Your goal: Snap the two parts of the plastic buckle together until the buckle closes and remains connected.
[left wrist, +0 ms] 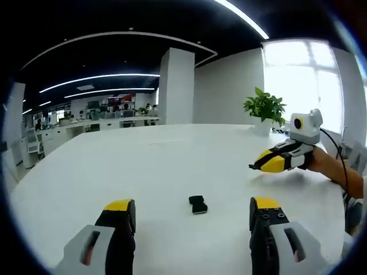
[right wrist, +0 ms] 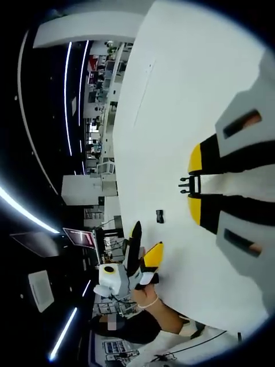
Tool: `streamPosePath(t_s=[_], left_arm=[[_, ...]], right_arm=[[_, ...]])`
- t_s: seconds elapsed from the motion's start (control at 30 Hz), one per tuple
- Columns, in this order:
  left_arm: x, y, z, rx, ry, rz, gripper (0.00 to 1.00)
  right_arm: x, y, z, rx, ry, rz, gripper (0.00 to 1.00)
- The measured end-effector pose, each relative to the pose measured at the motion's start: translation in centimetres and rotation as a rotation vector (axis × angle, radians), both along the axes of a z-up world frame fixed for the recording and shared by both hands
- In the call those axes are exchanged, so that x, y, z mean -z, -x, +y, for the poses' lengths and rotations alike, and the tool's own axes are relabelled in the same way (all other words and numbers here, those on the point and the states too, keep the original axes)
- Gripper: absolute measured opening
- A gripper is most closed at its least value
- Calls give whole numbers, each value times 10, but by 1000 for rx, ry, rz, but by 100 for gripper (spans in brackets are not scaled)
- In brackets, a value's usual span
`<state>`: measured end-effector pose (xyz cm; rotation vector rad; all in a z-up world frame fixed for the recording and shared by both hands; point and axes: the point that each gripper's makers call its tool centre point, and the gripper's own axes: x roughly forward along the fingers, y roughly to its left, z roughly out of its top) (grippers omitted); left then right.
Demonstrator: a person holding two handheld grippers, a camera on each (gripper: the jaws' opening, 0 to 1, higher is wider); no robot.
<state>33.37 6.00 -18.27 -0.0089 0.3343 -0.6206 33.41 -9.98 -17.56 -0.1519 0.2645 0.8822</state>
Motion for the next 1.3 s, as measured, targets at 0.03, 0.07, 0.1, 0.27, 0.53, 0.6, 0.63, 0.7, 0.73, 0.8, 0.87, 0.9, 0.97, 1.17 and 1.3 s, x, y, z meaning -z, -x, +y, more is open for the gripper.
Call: streamPosePath(t_s=[0.03,0.07,0.1,0.27,0.53,0.6,0.63,0.7,0.73,0.8,0.87,0.9,0.97,1.17,1.3], left_arm=[[0,-1,0,-5,1,1,83],[0,-2,0,-7,0,2,83],[1,-3,0,-7,-4,5,83],[4,-5,-3,-5,-34,10,80],[9,-11,-6,5,-54,20,77],[10,-12,-5,6,-62,21,75],[10,-13,-6,8,-64,20,73],[11,-14,-7,16,-65,20,71],[11,-14,-7,18,-62,24,70],[12,-13,-10,24,-57,28,69],[13,-13,-12,30,-57,30,67],[14,-12,-12,33,-62,33,64],[16,-12,-13,32,-78,33,60],[23,-10,-16,41,-122,41,57],[21,-11,-15,40,-124,35,51]], right_arm=[[0,0,0,0,0,0,12],[0,0,0,1,2,0,12],[1,0,0,1,3,1,12],[1,0,-1,3,5,1,12],[2,0,-2,3,10,4,12],[2,0,-2,3,9,4,12],[2,0,-2,3,9,4,12],[3,0,-2,2,10,5,12],[3,0,-2,2,10,5,12],[4,0,-3,3,12,7,12],[5,0,-3,5,13,9,12],[5,0,-3,6,14,10,12],[6,0,-3,5,14,12,12],[8,0,-2,2,21,17,12],[8,0,-2,2,22,17,12]])
